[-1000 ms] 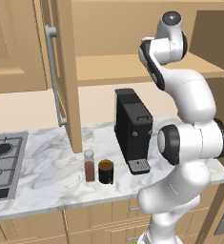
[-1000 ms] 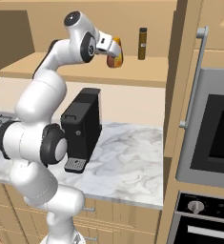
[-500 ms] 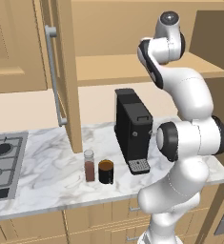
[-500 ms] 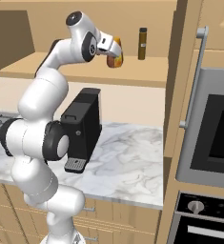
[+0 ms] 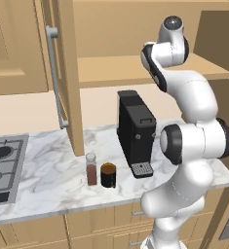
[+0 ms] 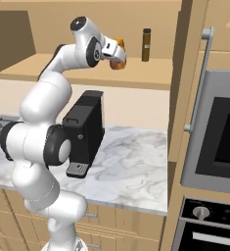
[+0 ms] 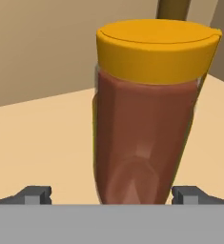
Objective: Pick the cinnamon and honey bottle from the cabinet and place them next to the mug.
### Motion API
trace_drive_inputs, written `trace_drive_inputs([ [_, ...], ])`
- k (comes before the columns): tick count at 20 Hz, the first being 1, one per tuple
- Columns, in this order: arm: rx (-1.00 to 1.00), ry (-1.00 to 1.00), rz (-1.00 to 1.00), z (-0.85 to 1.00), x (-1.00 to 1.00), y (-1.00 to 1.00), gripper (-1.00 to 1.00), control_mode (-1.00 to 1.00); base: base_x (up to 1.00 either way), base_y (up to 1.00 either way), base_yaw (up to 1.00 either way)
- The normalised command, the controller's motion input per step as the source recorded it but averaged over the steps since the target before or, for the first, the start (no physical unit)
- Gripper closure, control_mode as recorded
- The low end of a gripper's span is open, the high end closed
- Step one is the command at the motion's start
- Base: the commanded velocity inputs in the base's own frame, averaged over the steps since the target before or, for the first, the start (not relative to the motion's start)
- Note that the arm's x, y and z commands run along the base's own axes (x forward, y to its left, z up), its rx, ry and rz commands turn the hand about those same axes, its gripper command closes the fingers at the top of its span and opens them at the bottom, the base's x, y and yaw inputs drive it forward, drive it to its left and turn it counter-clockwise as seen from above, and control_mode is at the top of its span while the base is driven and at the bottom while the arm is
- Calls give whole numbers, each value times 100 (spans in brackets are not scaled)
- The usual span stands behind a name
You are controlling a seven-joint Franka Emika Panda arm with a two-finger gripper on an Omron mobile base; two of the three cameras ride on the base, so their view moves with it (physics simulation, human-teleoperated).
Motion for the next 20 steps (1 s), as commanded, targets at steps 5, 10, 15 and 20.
trace_drive_inputs([
  [5,0,0,0,-1,22,-13,-100,-100,0,0,0],
  [10,0,0,0,0,20,-4,-100,-100,0,0,0],
  [15,0,0,0,0,13,0,-100,-100,0,0,0],
  [20,0,0,0,-3,0,-1,-100,-100,0,0,0],
])
